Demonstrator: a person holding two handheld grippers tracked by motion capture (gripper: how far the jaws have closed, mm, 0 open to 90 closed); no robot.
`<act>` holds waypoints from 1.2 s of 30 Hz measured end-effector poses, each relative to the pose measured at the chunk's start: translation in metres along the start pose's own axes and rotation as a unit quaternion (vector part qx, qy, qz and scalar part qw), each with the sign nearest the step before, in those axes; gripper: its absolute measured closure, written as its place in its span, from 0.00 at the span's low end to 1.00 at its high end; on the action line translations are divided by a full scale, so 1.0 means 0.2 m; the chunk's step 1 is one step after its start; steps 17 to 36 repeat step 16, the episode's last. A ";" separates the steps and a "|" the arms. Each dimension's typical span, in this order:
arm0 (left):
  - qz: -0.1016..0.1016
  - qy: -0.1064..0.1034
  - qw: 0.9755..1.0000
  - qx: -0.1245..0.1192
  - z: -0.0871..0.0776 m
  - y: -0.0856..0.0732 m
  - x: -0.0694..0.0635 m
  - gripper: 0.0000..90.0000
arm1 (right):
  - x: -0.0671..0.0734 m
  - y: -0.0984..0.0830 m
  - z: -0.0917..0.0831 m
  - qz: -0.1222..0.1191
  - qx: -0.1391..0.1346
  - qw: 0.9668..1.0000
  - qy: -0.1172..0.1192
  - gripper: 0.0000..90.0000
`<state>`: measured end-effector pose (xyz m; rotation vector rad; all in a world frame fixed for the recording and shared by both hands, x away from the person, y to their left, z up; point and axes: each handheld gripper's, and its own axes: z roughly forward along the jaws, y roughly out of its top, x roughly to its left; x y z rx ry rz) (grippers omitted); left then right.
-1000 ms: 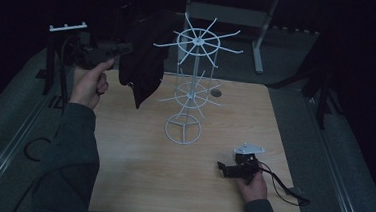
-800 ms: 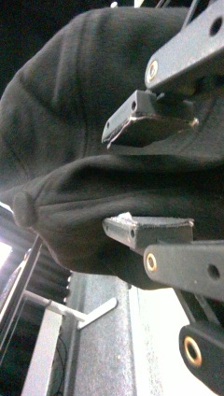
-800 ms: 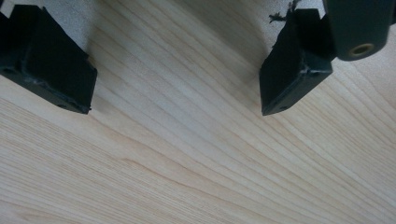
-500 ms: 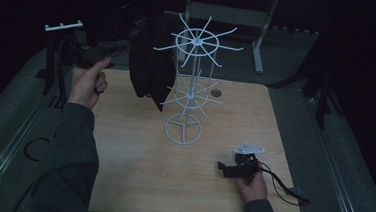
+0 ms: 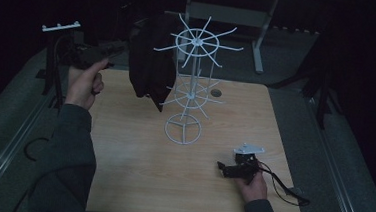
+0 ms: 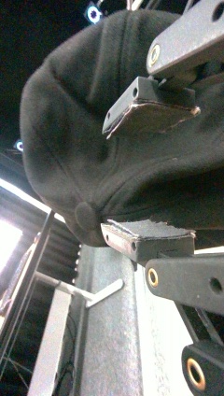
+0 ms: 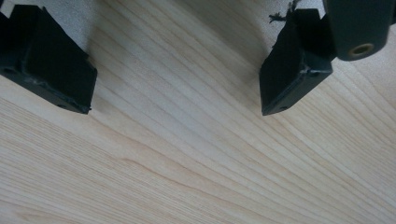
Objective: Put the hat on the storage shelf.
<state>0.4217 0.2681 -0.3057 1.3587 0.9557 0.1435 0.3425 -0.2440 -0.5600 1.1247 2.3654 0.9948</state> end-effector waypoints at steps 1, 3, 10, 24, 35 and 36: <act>0.001 0.005 1.000 0.003 0.00 0.00 0.00 0.53 | 0.00 0.00 0.00 0.000 0.000 1.000 0.000 0.12; 0.007 0.012 1.000 0.008 0.00 0.00 0.00 0.53 | 0.00 0.00 0.00 0.000 0.000 1.000 0.000 0.12; 0.018 0.042 0.999 0.025 0.00 -0.02 0.00 0.53 | 0.00 0.00 0.00 0.000 0.000 1.000 0.000 0.12; 0.003 0.045 0.999 0.020 -0.02 -0.05 0.03 0.53 | 0.00 0.00 0.00 0.000 0.000 1.000 0.000 0.12; 0.003 0.045 0.999 0.020 -0.02 -0.05 0.03 0.53 | 0.00 0.00 0.00 0.000 0.000 1.000 0.000 0.12; 0.003 0.045 0.999 0.020 -0.02 -0.05 0.03 0.53 | 0.00 0.00 0.00 0.000 0.000 1.000 0.000 0.12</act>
